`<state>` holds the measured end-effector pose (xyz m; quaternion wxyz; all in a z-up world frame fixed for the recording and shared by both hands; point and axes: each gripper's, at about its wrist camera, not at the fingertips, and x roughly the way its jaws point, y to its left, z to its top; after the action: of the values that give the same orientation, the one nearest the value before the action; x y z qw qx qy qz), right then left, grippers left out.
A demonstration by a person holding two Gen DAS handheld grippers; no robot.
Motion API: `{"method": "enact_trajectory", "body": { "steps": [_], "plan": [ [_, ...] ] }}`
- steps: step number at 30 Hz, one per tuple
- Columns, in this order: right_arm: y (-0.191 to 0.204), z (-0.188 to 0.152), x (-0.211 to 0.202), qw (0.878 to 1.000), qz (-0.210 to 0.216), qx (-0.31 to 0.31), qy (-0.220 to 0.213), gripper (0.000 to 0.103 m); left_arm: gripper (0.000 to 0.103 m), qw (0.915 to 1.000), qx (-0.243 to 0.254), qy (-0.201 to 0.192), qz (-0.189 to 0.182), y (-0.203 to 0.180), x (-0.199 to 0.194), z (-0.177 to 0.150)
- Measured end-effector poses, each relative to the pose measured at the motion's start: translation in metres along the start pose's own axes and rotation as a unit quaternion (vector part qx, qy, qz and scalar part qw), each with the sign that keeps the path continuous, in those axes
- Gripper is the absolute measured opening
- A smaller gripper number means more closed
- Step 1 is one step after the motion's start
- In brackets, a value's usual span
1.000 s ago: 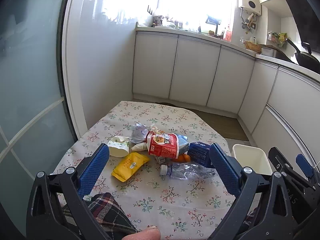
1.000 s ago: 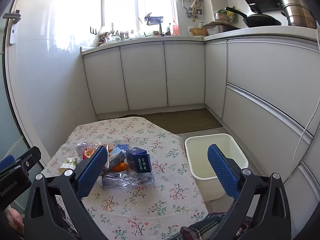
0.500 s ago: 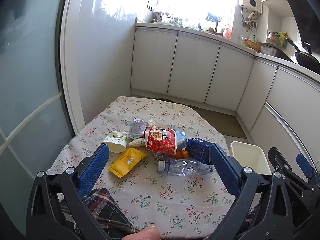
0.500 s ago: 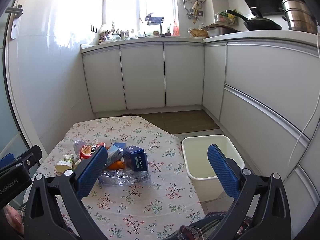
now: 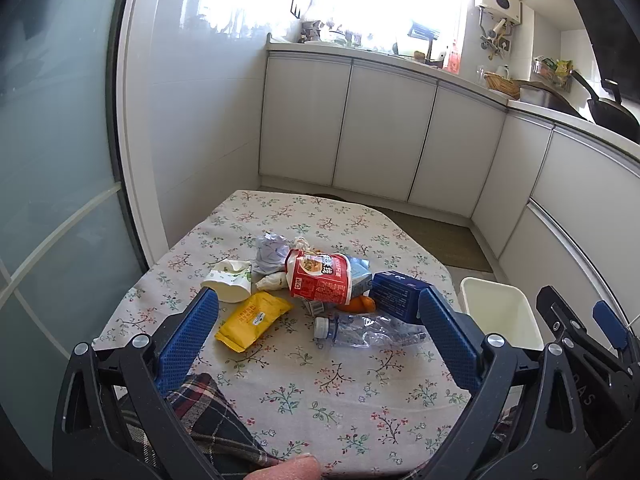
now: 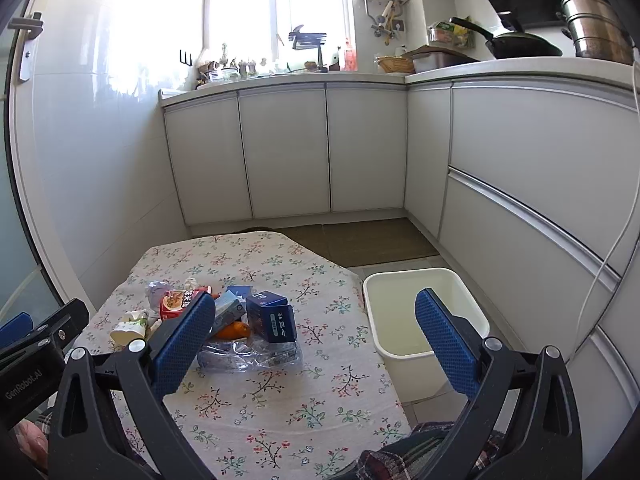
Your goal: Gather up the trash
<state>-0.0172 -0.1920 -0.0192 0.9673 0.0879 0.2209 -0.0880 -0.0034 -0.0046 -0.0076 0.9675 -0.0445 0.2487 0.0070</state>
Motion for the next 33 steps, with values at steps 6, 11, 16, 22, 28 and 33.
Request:
{"method": "enact_trajectory", "body": {
  "steps": [6, 11, 16, 22, 28, 33],
  "plan": [
    [0.0, -0.0005, 0.0001, 1.0, 0.001, 0.0, 0.003, 0.097, 0.096, 1.0, 0.007, 0.005, 0.004, -0.0005, 0.0013, -0.0003],
    [-0.0005, -0.0007, -0.0009, 1.0, 0.003, 0.004, -0.005, 0.097, 0.096, 1.0, 0.001, 0.007, 0.001, 0.0003, 0.0016, -0.0003],
    [-0.0006, -0.0002, -0.001, 1.0, 0.003, 0.004, -0.003, 0.097, 0.096, 0.9999, 0.007, 0.007, 0.004, -0.0004, 0.0017, -0.0007],
    [-0.0006, -0.0002, -0.0008, 1.0, 0.003, 0.004, -0.003, 0.097, 0.096, 0.9999, 0.006, 0.01, 0.004, -0.0004, 0.0024, -0.0014],
    [-0.0019, 0.0005, -0.0019, 1.0, 0.004, 0.005, -0.005, 0.097, 0.096, 0.9998, 0.007, 0.015, 0.005, -0.0001, 0.0032, -0.0019],
    [-0.0018, 0.0008, -0.0008, 1.0, 0.003, 0.003, 0.002, 0.097, 0.096, 0.9997, 0.013, 0.018, 0.009, -0.0006, 0.0038, -0.0019]
  ]
}}
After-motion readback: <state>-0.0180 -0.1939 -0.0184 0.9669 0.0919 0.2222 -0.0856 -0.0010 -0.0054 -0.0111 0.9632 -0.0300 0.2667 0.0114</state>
